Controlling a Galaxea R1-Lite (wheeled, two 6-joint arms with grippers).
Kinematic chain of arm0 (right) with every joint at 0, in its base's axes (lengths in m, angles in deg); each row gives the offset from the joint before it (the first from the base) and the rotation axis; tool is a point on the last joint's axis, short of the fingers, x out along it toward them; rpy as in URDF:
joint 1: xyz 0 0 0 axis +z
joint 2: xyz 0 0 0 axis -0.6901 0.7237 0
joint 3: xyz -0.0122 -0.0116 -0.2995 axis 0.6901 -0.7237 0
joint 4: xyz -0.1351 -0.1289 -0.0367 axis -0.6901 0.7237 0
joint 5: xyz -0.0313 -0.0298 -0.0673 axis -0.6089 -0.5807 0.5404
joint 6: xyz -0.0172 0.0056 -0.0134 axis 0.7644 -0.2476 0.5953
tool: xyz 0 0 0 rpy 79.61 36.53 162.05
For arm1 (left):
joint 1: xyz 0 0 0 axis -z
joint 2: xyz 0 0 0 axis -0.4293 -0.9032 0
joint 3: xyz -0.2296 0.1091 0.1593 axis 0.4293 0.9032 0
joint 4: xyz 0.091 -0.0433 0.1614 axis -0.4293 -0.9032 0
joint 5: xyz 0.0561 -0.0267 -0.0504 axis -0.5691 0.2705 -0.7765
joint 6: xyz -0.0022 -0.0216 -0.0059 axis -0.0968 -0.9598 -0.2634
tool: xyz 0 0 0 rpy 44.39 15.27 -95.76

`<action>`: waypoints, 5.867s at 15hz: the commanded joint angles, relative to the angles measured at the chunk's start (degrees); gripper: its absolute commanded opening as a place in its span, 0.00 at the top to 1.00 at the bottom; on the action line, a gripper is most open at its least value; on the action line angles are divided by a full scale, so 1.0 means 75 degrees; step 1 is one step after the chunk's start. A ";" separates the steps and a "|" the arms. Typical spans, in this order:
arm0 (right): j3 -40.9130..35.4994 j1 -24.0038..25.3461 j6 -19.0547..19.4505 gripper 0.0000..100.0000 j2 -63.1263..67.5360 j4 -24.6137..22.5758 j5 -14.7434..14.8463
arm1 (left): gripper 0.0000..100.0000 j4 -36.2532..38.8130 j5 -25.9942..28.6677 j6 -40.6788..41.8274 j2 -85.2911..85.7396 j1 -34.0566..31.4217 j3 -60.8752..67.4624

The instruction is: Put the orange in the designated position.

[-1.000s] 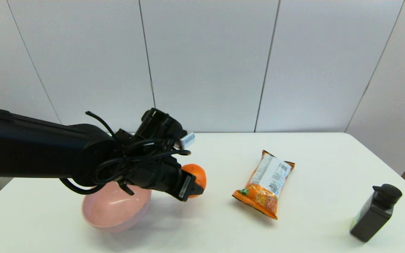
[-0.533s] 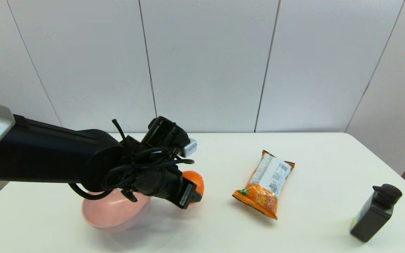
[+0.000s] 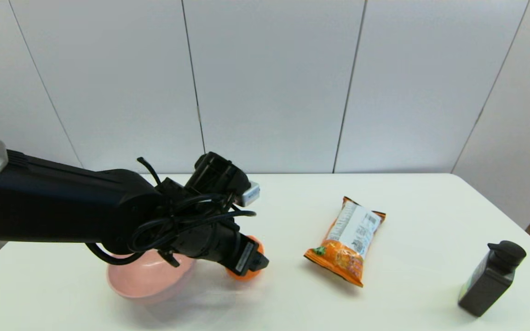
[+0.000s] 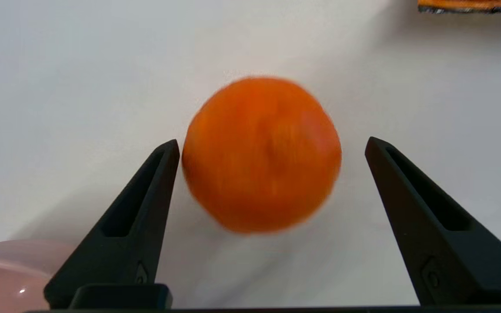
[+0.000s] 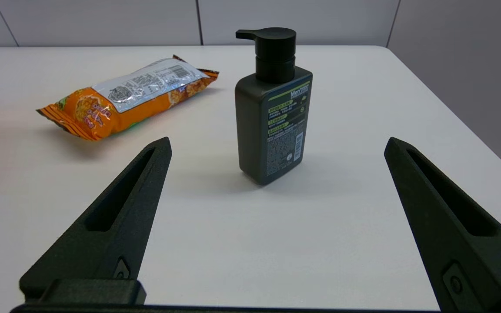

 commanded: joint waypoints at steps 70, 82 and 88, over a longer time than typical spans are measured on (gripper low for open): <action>-0.0012 0.0001 0.0001 0.00 0.0010 -0.0002 0.0011 | 0.00 0.0158 -0.0123 0.0426 1.3314 -0.5730 0.4235; -0.0012 0.0001 0.0001 0.00 0.0010 -0.0002 -0.0001 | 0.00 0.0533 -0.0135 0.0262 1.4157 -0.5718 0.5828; -0.0012 0.0001 0.0001 0.00 0.0010 -0.0002 -0.0001 | 0.00 0.1564 -0.0123 0.0250 1.4157 -0.5718 0.7562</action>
